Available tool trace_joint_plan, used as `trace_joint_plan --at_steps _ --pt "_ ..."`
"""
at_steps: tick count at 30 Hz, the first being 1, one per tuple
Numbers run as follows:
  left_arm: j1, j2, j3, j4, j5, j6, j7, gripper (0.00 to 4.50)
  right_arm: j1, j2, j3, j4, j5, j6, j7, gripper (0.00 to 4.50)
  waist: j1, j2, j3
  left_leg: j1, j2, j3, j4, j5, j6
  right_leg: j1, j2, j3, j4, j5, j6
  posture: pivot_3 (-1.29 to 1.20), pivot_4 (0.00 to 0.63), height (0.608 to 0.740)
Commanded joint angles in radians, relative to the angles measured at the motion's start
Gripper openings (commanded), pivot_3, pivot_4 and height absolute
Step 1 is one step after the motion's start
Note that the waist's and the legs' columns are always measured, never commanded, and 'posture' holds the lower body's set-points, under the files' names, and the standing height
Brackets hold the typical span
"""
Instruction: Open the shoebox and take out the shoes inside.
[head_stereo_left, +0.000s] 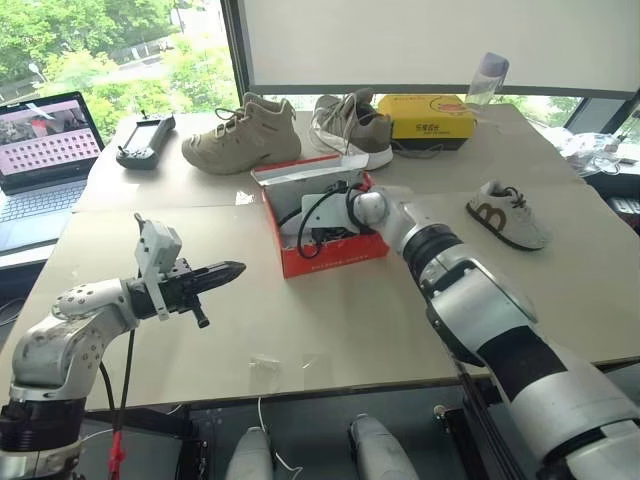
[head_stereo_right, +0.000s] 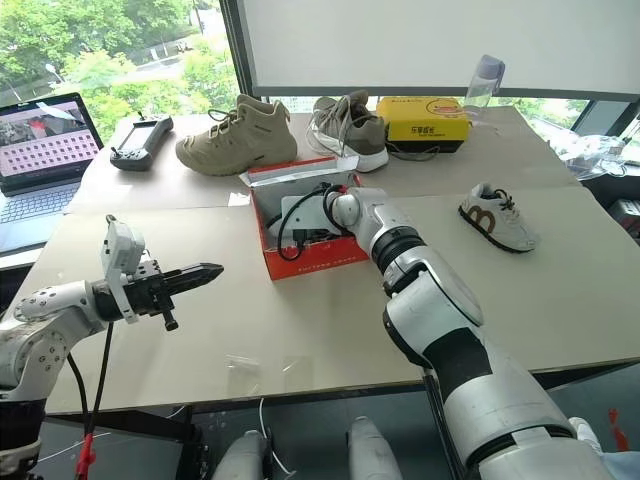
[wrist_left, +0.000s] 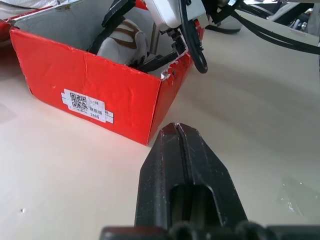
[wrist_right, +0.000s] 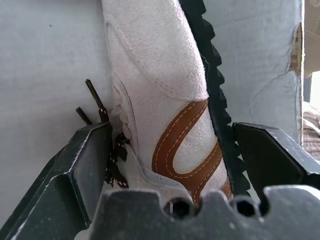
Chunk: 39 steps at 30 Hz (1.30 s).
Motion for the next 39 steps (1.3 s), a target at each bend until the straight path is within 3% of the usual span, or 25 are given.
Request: trace_joint_plan --at_steps 1,3,8,17,25,39 --pt "0.004 0.014 0.037 -0.042 -0.015 -0.001 0.007 0.00 0.003 0.001 -0.026 0.010 0.001 -0.003 -0.003 3.83 0.000 0.000 0.000 0.000 0.000 0.000 0.000 0.000 0.000 0.000 0.000 0.000 0.000 0.000 0.000 0.00 0.150 0.712" --pt "0.006 0.015 0.040 -0.047 -0.016 0.001 0.009 0.00 -0.001 0.003 -0.040 0.010 0.006 -0.001 -0.002 3.02 0.000 0.000 0.000 0.001 0.000 0.000 0.000 0.000 0.000 0.002 0.000 0.000 0.000 0.000 0.000 0.00 0.150 0.712" --pt "0.009 0.021 0.042 -0.052 -0.017 0.008 0.012 0.00 -0.009 0.016 -0.061 0.009 0.003 0.004 -0.015 1.53 -0.001 0.000 0.000 0.002 0.000 0.000 0.000 0.000 0.000 0.002 0.000 0.000 0.000 0.000 0.000 0.00 0.150 0.712" --pt "0.001 0.024 0.033 -0.044 -0.012 0.008 0.010 0.00 -0.034 0.009 -0.116 -0.014 0.033 -0.019 -0.036 1.53 -0.003 0.000 0.000 0.002 0.000 0.000 0.000 0.000 0.000 0.002 0.000 0.000 0.000 0.000 0.000 0.00 0.150 0.712" --pt "-0.006 0.020 0.027 -0.037 -0.005 0.003 0.011 0.00 -0.096 -0.052 -0.237 -0.124 0.142 -0.041 0.095 1.53 -0.004 0.000 0.000 0.001 0.000 0.000 -0.001 0.000 0.000 0.000 0.000 0.000 0.000 0.000 0.000 0.00 0.150 0.712" --pt "-0.026 0.020 0.013 -0.014 0.007 -0.007 0.003 0.00 -0.084 -0.130 -0.444 -0.302 0.360 0.195 0.197 1.53 0.000 0.000 0.000 0.001 0.000 0.000 -0.002 0.000 0.000 0.000 0.000 0.000 -0.001 0.000 0.000 0.00 0.150 0.712"
